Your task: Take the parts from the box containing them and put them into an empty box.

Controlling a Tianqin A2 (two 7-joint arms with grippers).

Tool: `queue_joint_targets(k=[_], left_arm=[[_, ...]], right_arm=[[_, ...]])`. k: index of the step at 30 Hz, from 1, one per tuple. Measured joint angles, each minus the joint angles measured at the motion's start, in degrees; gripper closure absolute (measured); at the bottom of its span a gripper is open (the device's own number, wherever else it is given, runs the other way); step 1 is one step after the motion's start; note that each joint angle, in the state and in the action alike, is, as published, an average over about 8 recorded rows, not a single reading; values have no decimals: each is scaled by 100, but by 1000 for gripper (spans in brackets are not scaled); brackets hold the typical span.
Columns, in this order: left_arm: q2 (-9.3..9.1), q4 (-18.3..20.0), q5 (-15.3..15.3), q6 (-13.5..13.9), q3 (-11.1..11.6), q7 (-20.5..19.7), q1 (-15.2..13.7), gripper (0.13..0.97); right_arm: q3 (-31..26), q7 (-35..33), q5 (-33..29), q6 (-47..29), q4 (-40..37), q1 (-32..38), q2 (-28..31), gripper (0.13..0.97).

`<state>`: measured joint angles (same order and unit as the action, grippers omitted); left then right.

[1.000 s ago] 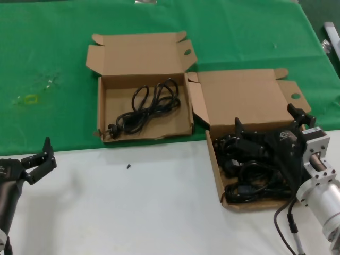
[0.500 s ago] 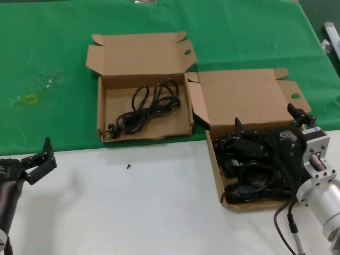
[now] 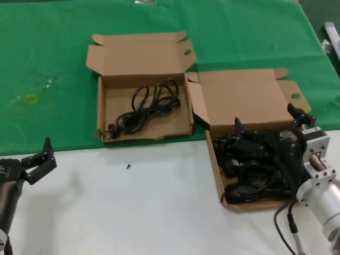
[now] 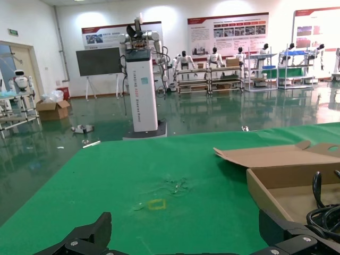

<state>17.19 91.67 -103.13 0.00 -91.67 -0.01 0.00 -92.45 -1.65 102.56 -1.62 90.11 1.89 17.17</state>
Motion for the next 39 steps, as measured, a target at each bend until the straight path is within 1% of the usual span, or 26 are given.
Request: queue_joint_targets(k=[39], left_arm=[[0,0,0,0,0,1,0,132]], right_arm=[[0,0,0,0,0,0,0,129]])
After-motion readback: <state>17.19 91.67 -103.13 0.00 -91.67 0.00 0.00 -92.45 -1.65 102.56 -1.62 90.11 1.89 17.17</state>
